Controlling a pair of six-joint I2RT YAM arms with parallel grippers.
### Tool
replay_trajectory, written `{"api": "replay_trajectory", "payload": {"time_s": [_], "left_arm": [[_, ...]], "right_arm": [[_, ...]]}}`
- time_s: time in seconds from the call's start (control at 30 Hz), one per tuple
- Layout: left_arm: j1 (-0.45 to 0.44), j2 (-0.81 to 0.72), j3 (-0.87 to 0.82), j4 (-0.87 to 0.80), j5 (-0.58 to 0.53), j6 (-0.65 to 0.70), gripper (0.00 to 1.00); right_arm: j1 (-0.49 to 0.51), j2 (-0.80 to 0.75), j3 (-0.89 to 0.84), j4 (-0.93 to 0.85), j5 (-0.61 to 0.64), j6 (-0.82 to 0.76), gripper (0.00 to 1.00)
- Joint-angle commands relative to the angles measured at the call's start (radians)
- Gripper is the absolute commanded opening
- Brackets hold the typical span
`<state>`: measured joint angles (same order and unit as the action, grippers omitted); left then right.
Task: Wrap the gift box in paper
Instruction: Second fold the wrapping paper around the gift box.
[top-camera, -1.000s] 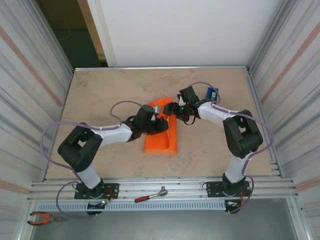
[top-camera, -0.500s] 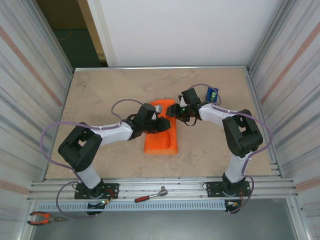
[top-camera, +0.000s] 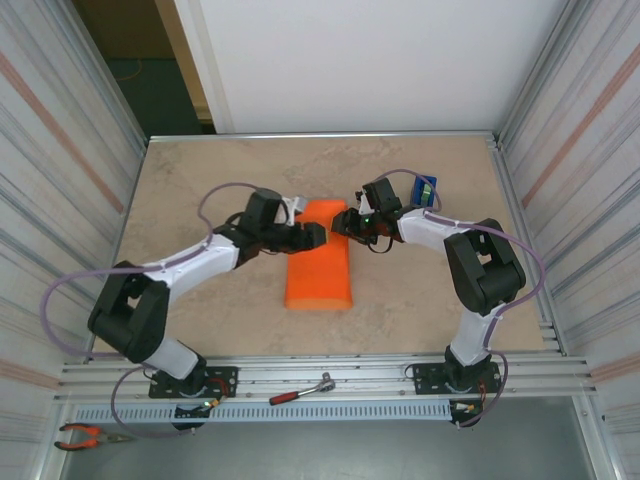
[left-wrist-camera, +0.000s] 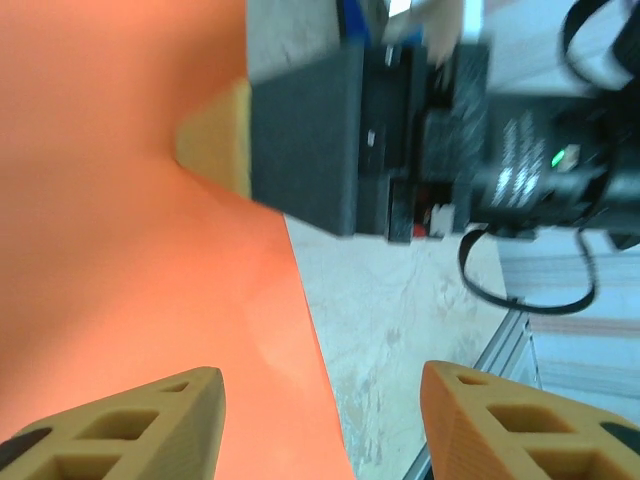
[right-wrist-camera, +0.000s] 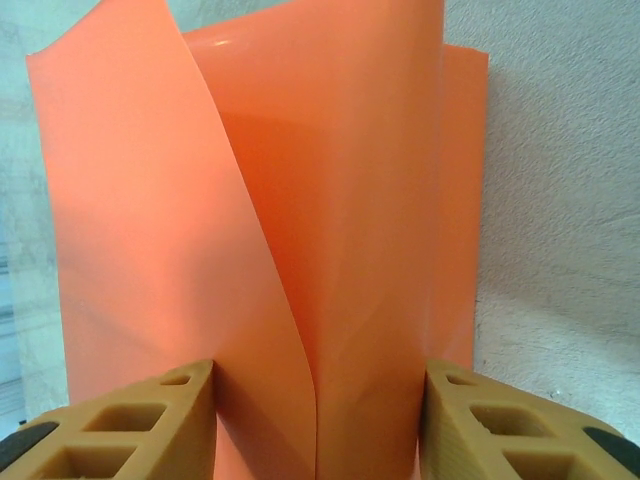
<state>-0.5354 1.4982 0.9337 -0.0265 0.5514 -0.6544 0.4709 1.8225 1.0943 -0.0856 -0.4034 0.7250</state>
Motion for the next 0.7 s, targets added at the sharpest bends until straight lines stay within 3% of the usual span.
{"api": "replay_trajectory", "payload": {"time_s": [0.0,0.2,0.67], "left_arm": [[0.079,-0.042,-0.025,-0.095,0.024,0.093,0.55],[0.151,0.024,-0.005,-0.199,-0.001,0.232,0.59],[0.088,0.186,0.052,-0.198,0.034,0.316,0.62]], "right_arm": [[0.009,0.017,-0.034,-0.074,0.020,-0.001,0.35],[0.009,0.018,-0.038,-0.075,0.020,-0.004,0.35],[0.013,0.025,-0.036,-0.083,0.021,-0.003,0.34]]}}
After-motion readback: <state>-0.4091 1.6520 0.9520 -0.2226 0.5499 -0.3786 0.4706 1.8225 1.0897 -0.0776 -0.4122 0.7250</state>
